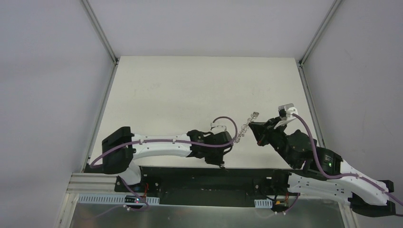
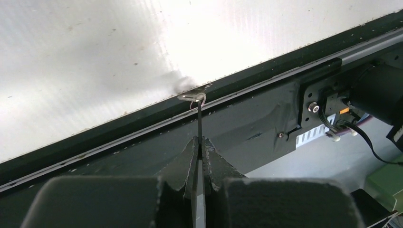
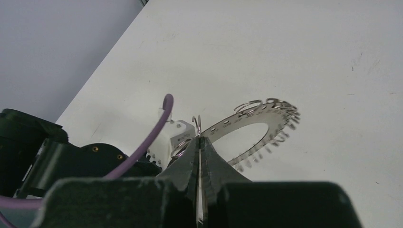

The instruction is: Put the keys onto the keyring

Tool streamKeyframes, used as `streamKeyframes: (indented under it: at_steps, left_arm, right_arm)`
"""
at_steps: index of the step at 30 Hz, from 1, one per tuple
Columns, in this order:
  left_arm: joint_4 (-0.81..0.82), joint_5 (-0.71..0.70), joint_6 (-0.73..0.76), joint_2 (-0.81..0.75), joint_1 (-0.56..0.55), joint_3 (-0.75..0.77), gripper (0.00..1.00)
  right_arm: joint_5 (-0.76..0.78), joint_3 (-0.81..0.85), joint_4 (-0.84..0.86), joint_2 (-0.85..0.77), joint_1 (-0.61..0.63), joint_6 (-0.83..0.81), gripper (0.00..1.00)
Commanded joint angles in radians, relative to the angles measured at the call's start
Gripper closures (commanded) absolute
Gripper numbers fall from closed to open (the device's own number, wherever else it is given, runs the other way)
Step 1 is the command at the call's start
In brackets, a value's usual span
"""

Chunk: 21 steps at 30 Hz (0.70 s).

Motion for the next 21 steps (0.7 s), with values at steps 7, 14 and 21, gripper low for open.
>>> streamKeyframes:
  at_steps: [7, 14, 21]
  left_arm:
    - [-0.072, -0.167, 0.055, -0.248, 0.001, -0.079, 1.0]
    - [-0.133, -0.282, 0.182, -0.336, 0.127, -0.041, 1.0]
    - [-0.02, -0.432, 0.451, -0.331, 0.265, 0.011, 1.0]
  right_arm:
    - [0.012, 0.064, 0.066, 0.03, 0.001, -0.033, 1.0]
    - [0.043, 0.054, 0.079, 0.063, 0.002, -0.066, 1.0]
    - [0.075, 0.024, 0.109, 0.077, 0.001, -0.09, 1.0]
